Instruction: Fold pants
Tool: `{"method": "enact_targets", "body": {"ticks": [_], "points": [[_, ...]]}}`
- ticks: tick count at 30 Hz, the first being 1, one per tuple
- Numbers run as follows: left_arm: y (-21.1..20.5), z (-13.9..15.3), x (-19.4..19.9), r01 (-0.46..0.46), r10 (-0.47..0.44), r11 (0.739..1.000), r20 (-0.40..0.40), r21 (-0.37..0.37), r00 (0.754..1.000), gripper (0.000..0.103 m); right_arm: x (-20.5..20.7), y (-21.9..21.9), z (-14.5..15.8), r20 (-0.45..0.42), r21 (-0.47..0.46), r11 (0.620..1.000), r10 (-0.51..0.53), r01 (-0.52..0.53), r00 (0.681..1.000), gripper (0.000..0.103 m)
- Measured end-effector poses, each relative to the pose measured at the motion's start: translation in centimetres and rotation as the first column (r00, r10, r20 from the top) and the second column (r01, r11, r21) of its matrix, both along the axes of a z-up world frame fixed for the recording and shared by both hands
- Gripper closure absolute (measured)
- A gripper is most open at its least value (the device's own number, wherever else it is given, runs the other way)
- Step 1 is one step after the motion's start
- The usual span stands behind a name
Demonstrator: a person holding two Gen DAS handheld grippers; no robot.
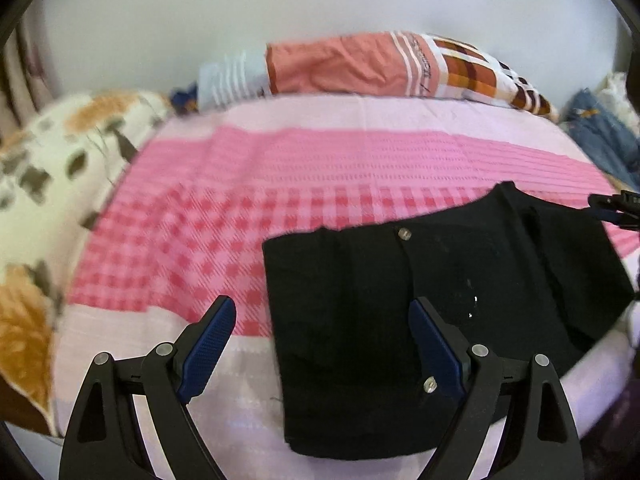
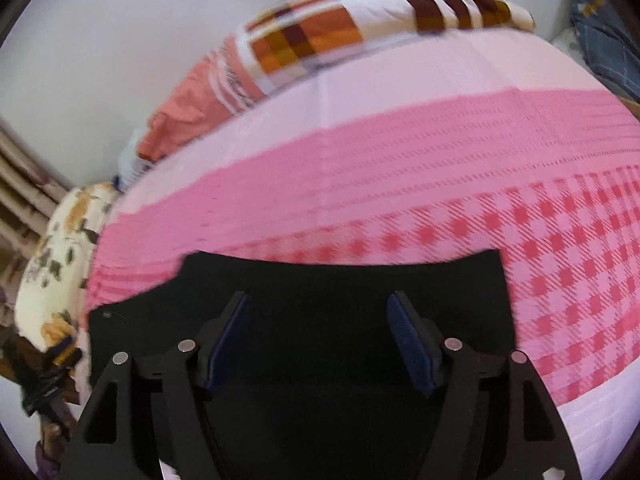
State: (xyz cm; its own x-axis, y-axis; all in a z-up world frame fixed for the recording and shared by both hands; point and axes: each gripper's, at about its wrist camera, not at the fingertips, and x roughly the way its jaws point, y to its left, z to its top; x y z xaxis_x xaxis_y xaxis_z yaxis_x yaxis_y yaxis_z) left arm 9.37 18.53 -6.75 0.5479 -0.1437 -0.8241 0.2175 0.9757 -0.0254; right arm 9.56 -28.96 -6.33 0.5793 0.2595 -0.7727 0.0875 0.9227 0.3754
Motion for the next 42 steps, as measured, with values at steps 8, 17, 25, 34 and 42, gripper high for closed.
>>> {"method": "enact_targets", "body": {"ticks": [8,17,25,34,42], "points": [[2.6,-3.2,2.7,0.153,-0.179,0.973,-0.145,-0.175,0.973,0.015,-0.3,6.4,1.0,0.021,0.097,0.987,0.124,-0.125,0.992,0.035],[4.9,-6.0,5.9,0.145,-0.319,0.839,-0.259,-0.524,0.912,0.015,0.0,10.9,-0.7,-0.045,0.141,0.973,0.192,-0.184,0.98,0.035],[5.3,-6.2,7.0,0.279,-0.515,0.761,-0.284,-0.586,0.809,0.012,0.1,12.8,-0.9,-0.08,0.155,0.971,0.196,-0.182,0.977,0.026],[5.3,-6.7,7.7,0.362,-0.645,0.684,-0.292,-0.634,0.706,0.009,0.2,14.7,-1.6,-0.144,0.129,0.978,0.182,-0.164,0.973,0.022],[5.1,-7.7,7.9,0.267,-0.698,0.61,-0.346,-0.746,0.627,0.006,0.8,16.7,-1.8,-0.164,0.128,0.979,0.18,-0.16,0.97,0.02]]}}
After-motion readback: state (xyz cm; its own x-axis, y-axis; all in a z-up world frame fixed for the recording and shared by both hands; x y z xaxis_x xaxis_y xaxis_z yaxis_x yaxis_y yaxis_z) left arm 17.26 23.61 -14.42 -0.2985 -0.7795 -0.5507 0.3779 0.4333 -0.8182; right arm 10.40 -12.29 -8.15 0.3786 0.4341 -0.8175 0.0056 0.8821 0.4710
